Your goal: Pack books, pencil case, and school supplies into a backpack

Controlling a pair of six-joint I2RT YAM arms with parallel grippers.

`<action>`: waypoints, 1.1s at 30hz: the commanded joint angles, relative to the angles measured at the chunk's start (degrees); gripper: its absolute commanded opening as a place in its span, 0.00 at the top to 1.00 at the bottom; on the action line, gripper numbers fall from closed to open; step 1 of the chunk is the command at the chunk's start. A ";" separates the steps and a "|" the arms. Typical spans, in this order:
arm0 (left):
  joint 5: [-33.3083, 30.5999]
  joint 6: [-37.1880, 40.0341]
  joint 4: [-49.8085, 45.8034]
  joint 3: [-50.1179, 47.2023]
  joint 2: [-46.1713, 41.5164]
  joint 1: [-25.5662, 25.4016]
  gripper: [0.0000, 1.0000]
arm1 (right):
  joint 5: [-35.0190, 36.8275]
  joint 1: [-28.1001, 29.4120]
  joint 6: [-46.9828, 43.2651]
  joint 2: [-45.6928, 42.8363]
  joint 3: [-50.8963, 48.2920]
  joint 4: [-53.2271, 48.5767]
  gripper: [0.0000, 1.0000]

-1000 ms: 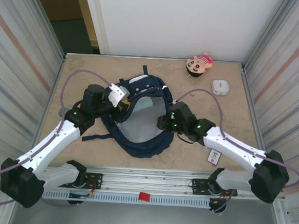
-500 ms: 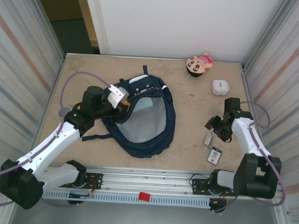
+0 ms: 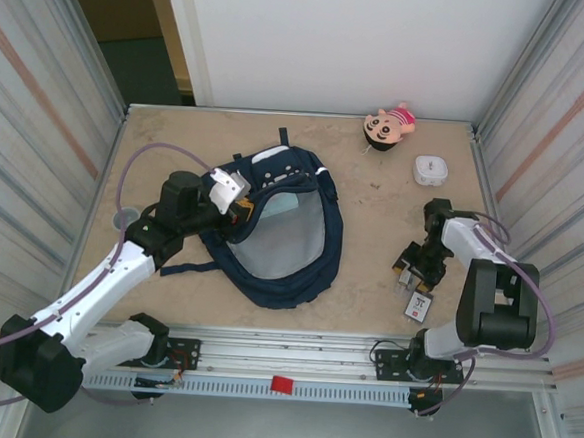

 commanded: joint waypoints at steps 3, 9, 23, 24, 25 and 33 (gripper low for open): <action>-1.65 0.62 3.45 -0.78 -1.73 0.21 1.00 | -2.83 3.23 2.70 2.68 2.22 1.80 0.45; -1.71 0.33 4.47 -1.80 -2.12 0.21 1.00 | -0.63 -0.55 5.85 -3.20 0.32 -1.69 0.31; -0.23 -0.27 8.26 -3.87 -1.84 0.65 1.00 | -7.16 -18.19 8.84 -13.27 -10.76 1.27 0.26; -0.29 -0.39 8.39 -4.21 -2.02 0.73 1.00 | -7.85 -18.12 9.34 -13.00 -11.54 2.31 0.27; -0.43 -0.50 8.61 -4.56 -2.19 0.81 1.00 | -8.96 -18.02 9.76 -12.82 -12.32 3.32 0.29; 0.25 -1.14 9.50 -6.40 -3.26 1.17 1.00 | -9.27 -14.56 12.06 -10.83 -15.19 6.94 0.45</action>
